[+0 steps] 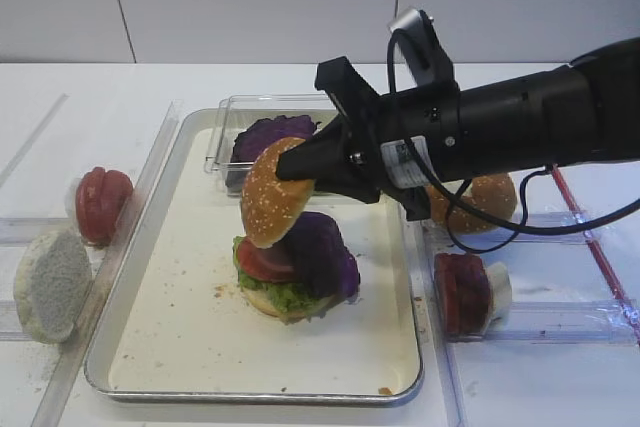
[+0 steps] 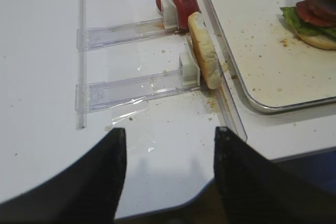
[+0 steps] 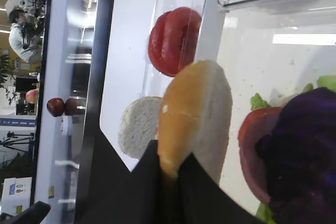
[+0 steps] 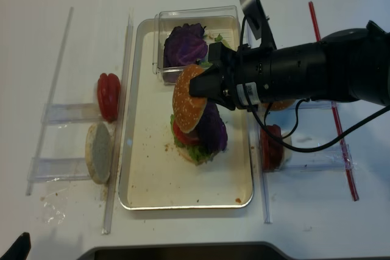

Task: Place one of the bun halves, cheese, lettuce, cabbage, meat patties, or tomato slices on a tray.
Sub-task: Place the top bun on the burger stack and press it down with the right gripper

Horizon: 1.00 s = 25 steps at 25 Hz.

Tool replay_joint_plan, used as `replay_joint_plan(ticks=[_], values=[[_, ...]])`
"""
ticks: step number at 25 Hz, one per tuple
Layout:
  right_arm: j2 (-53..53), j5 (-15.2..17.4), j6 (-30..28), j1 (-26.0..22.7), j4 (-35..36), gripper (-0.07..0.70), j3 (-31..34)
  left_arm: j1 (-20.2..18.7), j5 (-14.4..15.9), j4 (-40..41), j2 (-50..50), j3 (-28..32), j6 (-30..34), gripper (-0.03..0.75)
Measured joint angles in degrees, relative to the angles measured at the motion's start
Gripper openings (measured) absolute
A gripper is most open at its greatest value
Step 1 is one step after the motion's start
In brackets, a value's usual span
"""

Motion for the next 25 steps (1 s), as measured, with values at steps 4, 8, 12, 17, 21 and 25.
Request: replay_joint_plan(ticks=[4, 8, 12, 17, 21, 25], values=[[0.0, -1.9, 0.1, 0.0, 0.1, 0.076, 0.0, 0.0, 0.0, 0.0, 0.0, 0.0, 0.0, 0.358], [0.0, -2.7, 0.2, 0.0, 0.2, 0.076, 0.0, 0.0, 0.0, 0.0, 0.0, 0.0, 0.0, 0.358], [0.3, -1.9, 0.7, 0.0, 0.2, 0.074, 0.0, 0.0, 0.0, 0.0, 0.0, 0.0, 0.0, 0.358], [3.7, 3.3, 0.9, 0.0, 0.3, 0.073, -1.3, 0.0, 0.0, 0.0, 0.0, 0.0, 0.0, 0.358], [5.3, 4.8, 0.9, -0.3, 0.3, 0.073, -1.7, 0.0, 0.0, 0.0, 0.0, 0.0, 0.0, 0.358], [5.6, 7.9, 0.9, -3.0, 0.2, 0.073, -1.7, 0.0, 0.0, 0.0, 0.0, 0.0, 0.0, 0.358]])
